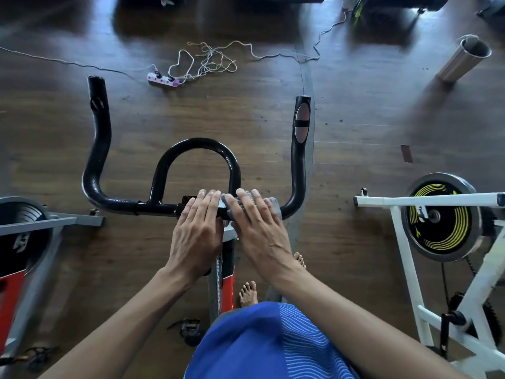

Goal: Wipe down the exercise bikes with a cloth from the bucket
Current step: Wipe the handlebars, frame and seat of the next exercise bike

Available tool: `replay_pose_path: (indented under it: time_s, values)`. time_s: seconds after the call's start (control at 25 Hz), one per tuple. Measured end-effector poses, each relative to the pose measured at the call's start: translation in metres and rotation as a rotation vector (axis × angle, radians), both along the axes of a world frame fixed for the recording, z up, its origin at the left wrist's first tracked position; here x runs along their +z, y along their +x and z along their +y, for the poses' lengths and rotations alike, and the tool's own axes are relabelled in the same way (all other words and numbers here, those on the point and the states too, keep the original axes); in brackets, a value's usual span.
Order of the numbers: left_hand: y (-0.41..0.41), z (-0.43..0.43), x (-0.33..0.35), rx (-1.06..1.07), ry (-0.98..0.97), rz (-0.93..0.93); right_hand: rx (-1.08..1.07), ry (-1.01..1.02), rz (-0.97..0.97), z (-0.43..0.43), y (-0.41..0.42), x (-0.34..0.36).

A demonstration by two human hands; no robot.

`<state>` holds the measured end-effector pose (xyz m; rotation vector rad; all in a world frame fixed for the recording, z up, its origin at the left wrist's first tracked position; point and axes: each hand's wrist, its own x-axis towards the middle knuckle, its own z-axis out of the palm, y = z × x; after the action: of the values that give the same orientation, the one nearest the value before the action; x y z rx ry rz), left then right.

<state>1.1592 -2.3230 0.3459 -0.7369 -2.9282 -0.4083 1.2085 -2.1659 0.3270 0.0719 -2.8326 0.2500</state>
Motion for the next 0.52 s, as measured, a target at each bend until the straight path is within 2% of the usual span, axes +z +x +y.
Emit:
replay_pose_path:
  time_s: [0.16, 0.32, 0.52]
  values:
    - [0.0, 0.002, -0.001, 0.003, -0.02, 0.013, -0.017, -0.049, 0.044, -0.002, 0.003, -0.004]
    - [-0.001, 0.0, 0.0, -0.003, -0.025, 0.018, 0.087, -0.019, 0.036, 0.011, 0.005, -0.004]
    - [0.002, 0.002, 0.0, 0.019, -0.02, -0.009, 0.041, -0.066, 0.038, 0.004, 0.001, -0.005]
